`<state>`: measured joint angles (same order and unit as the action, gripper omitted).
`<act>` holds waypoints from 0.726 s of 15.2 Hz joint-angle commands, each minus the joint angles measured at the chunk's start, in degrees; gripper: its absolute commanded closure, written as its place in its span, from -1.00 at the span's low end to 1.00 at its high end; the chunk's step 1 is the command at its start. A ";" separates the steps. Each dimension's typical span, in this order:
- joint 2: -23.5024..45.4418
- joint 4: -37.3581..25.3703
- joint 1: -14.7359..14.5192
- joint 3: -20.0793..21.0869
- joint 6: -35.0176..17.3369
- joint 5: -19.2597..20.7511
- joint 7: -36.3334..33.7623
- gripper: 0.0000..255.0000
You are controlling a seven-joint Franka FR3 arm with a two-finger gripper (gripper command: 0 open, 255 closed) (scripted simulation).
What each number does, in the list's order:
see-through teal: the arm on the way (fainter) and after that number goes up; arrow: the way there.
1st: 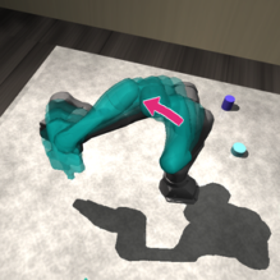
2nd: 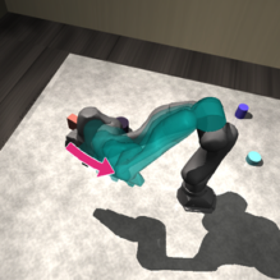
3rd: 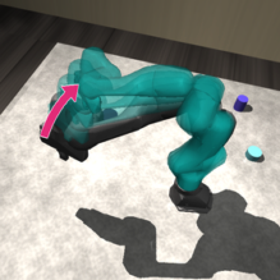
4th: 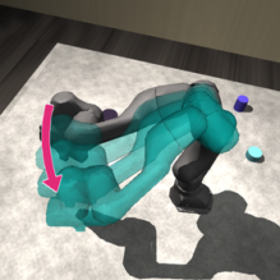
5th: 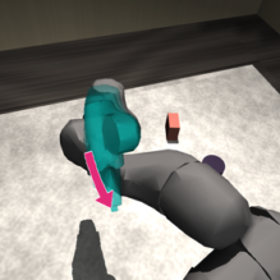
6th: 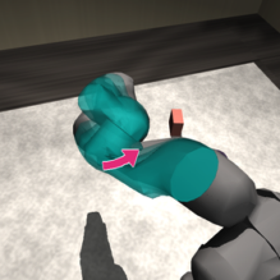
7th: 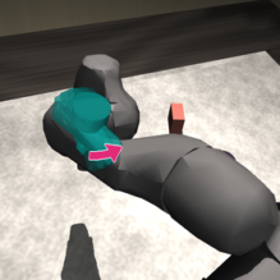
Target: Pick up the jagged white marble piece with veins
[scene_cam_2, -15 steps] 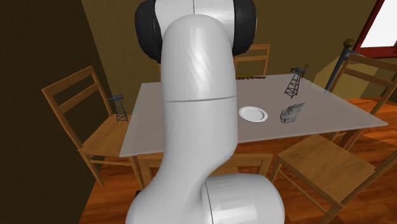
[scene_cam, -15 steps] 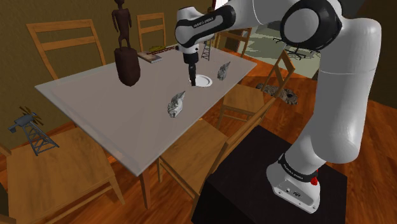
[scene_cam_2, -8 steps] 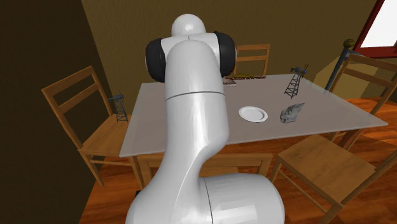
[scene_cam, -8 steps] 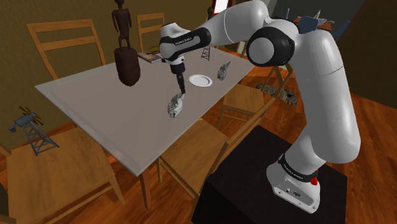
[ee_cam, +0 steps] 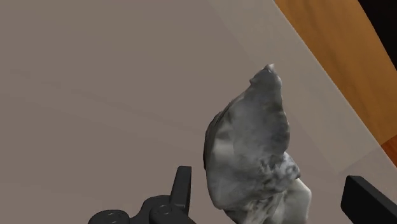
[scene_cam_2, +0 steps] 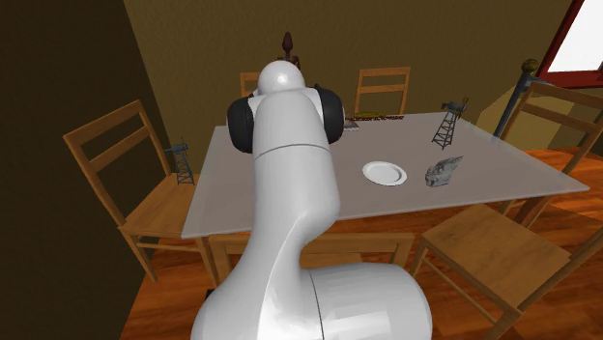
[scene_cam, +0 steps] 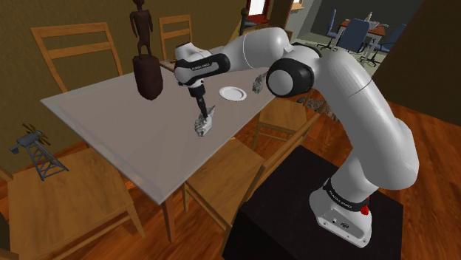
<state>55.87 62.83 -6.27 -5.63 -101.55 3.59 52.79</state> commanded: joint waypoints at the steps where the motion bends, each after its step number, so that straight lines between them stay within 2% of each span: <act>1: 1.16 -0.59 0.00 0.06 -0.58 -0.03 -0.09 -1.00; 5: 2.42 -0.82 0.04 0.11 -1.60 -0.06 -0.21 -1.00; 6: 2.47 -0.88 0.02 0.12 -1.59 -0.07 -0.24 1.00; 11: 2.48 -0.92 0.01 0.12 -1.56 -0.07 -0.25 1.00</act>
<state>58.29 61.91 -6.26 -5.52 -103.08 3.52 52.55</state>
